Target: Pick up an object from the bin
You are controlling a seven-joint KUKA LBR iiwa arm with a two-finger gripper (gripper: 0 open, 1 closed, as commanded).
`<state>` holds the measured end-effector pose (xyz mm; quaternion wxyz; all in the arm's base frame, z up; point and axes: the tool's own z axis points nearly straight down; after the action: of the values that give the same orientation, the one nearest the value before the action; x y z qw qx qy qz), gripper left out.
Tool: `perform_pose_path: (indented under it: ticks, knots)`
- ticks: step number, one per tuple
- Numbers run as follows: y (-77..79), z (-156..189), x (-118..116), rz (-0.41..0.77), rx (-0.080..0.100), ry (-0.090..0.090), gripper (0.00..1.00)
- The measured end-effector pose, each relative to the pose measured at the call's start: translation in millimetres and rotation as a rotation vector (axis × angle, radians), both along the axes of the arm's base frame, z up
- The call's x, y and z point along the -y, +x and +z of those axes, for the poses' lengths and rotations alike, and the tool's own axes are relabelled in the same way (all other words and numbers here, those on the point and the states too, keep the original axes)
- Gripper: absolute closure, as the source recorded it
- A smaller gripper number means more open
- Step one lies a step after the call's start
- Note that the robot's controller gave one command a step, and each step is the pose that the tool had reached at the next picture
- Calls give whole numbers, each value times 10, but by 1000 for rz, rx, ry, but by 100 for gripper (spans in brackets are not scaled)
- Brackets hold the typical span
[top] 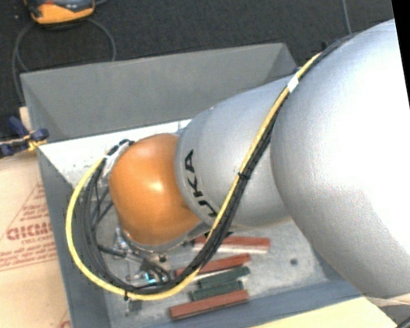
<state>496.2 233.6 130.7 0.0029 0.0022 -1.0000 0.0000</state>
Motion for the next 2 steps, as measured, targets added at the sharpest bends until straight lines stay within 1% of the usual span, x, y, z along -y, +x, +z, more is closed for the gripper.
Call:
perform_pose_path:
  ticks: [1,2]
  knots:
    - [15,40,7,-3,5,2,0]
    - [-27,-459,762,334,6,2,0]
